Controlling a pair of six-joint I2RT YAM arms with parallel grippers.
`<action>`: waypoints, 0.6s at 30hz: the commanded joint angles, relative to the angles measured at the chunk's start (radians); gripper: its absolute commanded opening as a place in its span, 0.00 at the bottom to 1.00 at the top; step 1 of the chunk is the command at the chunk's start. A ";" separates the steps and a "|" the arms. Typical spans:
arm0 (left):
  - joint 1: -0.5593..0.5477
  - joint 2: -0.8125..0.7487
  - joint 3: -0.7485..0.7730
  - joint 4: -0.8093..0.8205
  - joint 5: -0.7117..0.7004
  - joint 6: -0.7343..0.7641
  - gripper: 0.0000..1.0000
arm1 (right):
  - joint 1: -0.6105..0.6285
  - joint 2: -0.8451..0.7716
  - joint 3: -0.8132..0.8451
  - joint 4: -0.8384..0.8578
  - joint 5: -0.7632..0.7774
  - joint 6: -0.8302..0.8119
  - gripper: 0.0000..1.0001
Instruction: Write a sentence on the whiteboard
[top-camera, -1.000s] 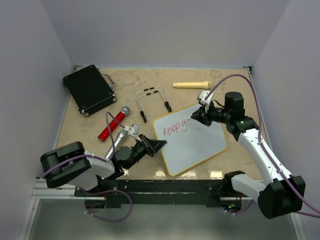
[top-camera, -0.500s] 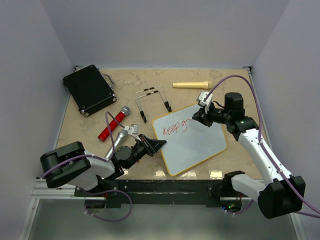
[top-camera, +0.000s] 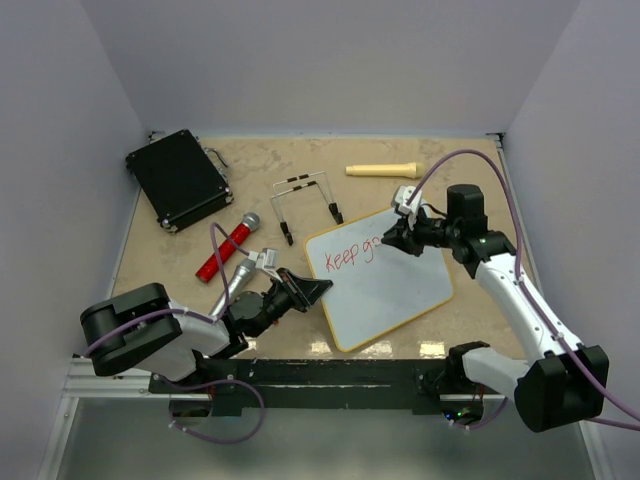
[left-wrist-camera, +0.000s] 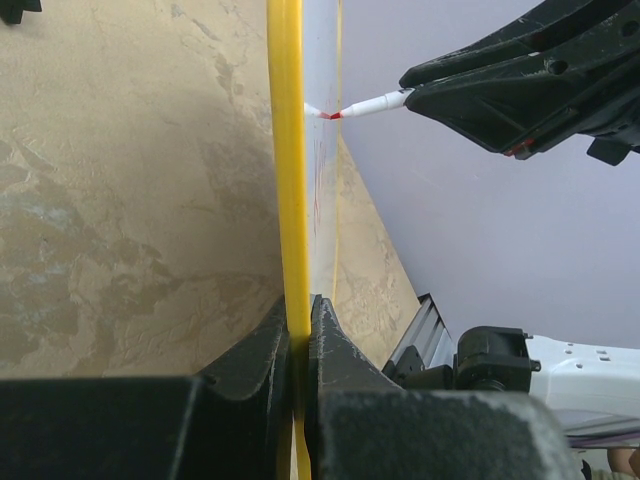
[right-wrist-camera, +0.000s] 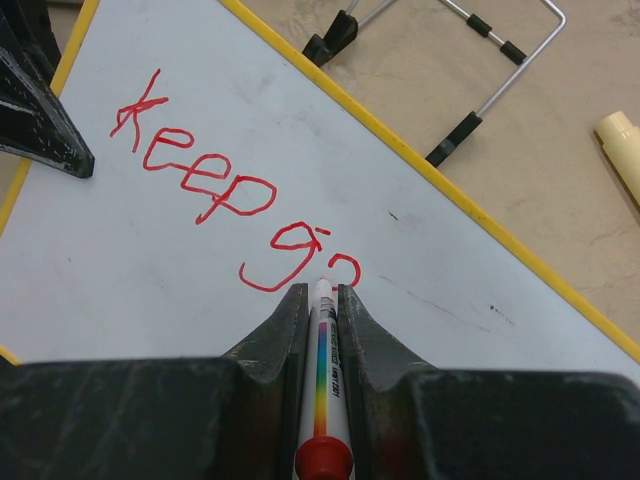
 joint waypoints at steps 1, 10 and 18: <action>-0.002 0.015 0.011 0.071 0.045 0.098 0.00 | 0.004 0.012 0.040 0.011 -0.037 0.008 0.00; -0.002 0.034 0.006 0.097 0.053 0.089 0.00 | 0.005 0.006 0.055 0.045 -0.029 0.039 0.00; -0.002 0.031 -0.006 0.097 0.035 0.086 0.00 | -0.088 -0.091 0.046 0.045 -0.078 0.062 0.00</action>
